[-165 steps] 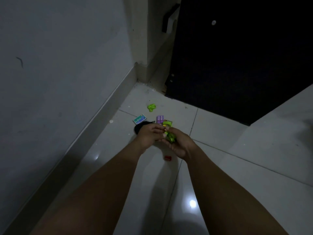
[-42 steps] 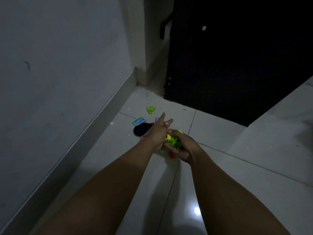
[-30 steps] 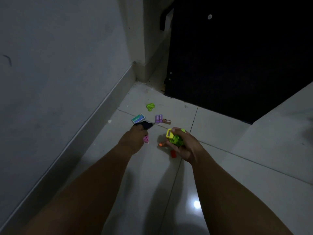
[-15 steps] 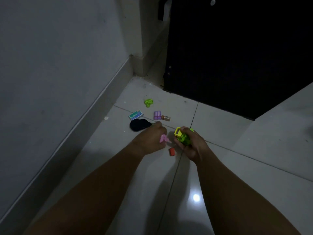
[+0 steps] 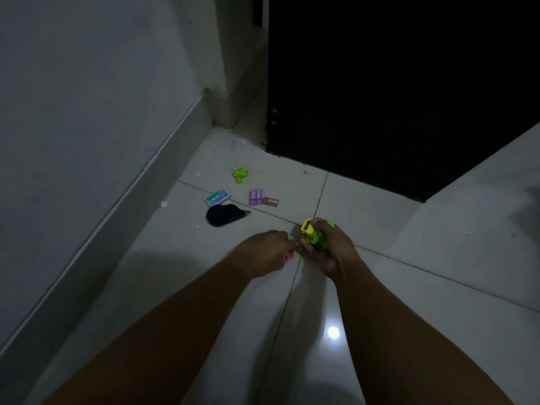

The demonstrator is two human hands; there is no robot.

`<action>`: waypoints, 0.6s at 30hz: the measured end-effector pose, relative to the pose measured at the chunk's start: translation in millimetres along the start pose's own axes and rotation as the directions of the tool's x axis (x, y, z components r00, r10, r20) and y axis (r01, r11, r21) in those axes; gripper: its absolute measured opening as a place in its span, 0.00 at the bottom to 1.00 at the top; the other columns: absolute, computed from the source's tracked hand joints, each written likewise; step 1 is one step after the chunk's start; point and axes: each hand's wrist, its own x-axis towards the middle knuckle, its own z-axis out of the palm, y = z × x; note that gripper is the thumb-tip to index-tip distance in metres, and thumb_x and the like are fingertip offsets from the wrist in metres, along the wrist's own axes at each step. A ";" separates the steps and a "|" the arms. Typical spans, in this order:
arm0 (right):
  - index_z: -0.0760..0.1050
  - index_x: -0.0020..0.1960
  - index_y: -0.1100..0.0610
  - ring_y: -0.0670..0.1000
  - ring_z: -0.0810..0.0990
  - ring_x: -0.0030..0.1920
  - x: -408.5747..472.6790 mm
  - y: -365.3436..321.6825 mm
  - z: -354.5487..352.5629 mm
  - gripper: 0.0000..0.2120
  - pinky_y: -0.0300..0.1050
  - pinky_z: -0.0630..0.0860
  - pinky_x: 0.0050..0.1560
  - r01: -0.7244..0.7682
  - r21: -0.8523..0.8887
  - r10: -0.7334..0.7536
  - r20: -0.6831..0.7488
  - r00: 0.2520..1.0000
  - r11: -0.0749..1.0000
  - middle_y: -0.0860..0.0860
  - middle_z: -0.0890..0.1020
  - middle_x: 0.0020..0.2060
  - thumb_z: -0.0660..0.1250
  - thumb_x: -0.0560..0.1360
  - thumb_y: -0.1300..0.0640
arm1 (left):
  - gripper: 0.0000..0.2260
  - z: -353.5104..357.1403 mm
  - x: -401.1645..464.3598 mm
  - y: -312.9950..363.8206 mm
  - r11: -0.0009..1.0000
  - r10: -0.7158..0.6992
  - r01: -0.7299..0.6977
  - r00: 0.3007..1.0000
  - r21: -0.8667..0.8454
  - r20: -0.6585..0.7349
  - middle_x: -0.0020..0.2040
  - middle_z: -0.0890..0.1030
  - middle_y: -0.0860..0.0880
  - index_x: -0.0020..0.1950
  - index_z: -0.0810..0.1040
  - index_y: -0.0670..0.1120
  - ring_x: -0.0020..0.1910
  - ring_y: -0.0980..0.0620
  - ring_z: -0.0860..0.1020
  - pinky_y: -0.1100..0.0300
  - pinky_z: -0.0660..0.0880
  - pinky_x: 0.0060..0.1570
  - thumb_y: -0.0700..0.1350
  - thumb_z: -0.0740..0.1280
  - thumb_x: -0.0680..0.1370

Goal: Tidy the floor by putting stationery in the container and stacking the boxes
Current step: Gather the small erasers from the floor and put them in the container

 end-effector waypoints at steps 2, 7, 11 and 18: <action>0.75 0.42 0.60 0.55 0.80 0.41 1.0 0.5 1.6 0.05 0.50 0.78 0.39 -0.010 -0.001 0.010 0.009 1.000 1.000 0.57 0.80 0.40 0.65 0.76 0.65 | 0.09 -10.2 3.7 -6.5 0.988 -0.064 0.052 0.994 -0.148 -0.083 0.51 0.76 0.45 0.56 0.77 0.45 0.52 0.45 0.76 0.55 0.73 0.46 0.43 0.65 0.76; 0.76 0.43 0.60 0.55 0.81 0.38 -0.7 -1.7 2.4 0.04 0.47 0.82 0.35 -0.022 -0.075 0.027 0.062 0.998 0.997 0.58 0.81 0.39 0.65 0.75 0.65 | 0.05 -69.5 17.7 -42.4 0.846 -0.394 0.199 0.858 -0.495 -0.328 0.46 0.80 0.46 0.49 0.80 0.43 0.45 0.48 0.79 0.60 0.77 0.47 0.40 0.69 0.74; 0.77 0.41 0.60 0.54 0.81 0.34 -1.9 -6.9 3.2 0.06 0.45 0.80 0.32 0.009 -0.144 0.007 0.110 0.994 0.990 0.57 0.82 0.35 0.65 0.75 0.66 | 0.07 -89.3 25.3 -78.3 0.799 -0.557 0.349 0.737 -0.489 -0.383 0.47 0.83 0.41 0.50 0.83 0.41 0.48 0.43 0.81 0.57 0.77 0.50 0.41 0.68 0.75; 0.78 0.41 0.61 0.52 0.83 0.32 3.9 -7.1 8.8 0.05 0.44 0.79 0.30 0.051 -0.206 -0.020 0.148 0.989 0.977 0.56 0.83 0.35 0.65 0.74 0.67 | 0.10 -90.2 44.7 -99.9 0.789 -0.554 0.388 0.785 -0.476 -0.277 0.56 0.79 0.34 0.53 0.78 0.33 0.58 0.39 0.76 0.53 0.72 0.57 0.37 0.67 0.75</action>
